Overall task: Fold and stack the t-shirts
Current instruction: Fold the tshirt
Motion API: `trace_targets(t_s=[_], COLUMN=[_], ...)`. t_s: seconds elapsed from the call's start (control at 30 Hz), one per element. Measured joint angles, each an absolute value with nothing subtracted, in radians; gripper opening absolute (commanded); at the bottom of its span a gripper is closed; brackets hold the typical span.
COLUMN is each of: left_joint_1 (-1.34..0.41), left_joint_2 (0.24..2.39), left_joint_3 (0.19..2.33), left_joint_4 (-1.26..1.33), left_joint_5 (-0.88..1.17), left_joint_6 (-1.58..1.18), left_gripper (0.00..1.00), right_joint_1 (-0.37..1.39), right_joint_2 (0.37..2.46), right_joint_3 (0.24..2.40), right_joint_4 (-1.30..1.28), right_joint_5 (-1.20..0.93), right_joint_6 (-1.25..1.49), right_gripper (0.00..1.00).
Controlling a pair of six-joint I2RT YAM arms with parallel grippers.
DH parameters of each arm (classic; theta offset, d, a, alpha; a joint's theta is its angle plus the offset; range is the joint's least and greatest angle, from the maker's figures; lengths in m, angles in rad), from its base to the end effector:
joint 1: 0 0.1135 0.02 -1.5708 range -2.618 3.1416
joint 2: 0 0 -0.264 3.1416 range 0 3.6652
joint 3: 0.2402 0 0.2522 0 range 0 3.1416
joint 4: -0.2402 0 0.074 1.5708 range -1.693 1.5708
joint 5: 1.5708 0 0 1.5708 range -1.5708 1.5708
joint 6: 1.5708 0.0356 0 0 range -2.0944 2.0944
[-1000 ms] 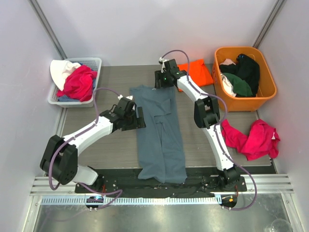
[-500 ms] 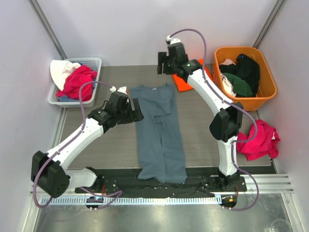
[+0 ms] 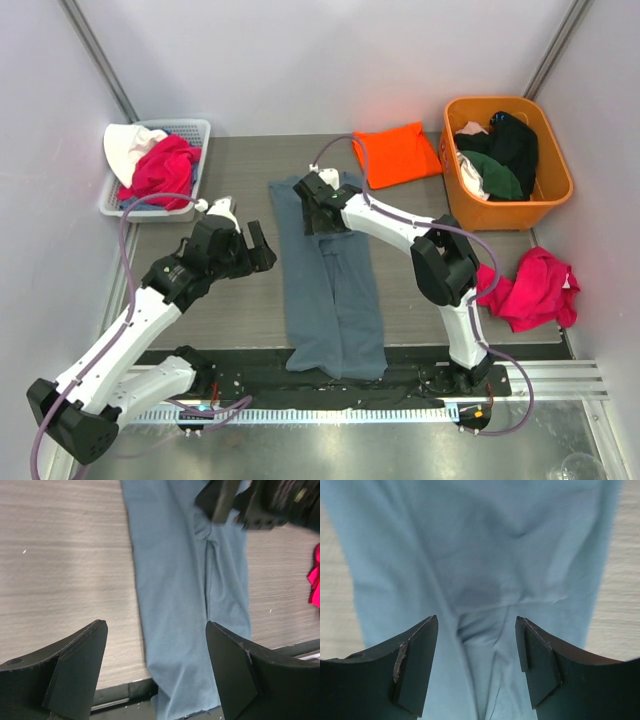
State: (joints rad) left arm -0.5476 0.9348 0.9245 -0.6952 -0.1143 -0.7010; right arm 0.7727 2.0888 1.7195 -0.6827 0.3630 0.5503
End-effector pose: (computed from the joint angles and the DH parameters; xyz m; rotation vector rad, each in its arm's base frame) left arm 0.1661 -0.0965 0.3124 -0.2394 2.3140 -0.5198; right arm 0.3339 0.3079 0.2172 -0.1574 2.5138 0.0458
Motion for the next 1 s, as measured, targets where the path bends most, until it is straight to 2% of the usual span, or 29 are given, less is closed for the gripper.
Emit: trace_targets(t_s=[0.2, 0.6, 1.0], left_joint_1=[-0.548, -0.548, -0.548], left_joint_2=[0.880, 0.919, 0.939], left_joint_3=[0.894, 0.894, 0.889], left_joint_4=[-0.738, -0.739, -0.739], left_joint_5=[-0.131, -0.131, -0.139], left_joint_6=[-0.708, -0.708, -0.707], left_gripper=[0.86, 0.86, 0.88], right_joint_1=[0.744, 0.728, 0.641], right_joint_2=[2.108, 2.248, 2.393], right_joint_3=[1.718, 1.766, 1.983], right_joint_4=[-0.624, -0.567, -0.547], right_joint_5=[0.395, 0.378, 0.342], right_joint_6=[0.559, 0.556, 0.487], right_gripper=[0.70, 0.71, 0.71])
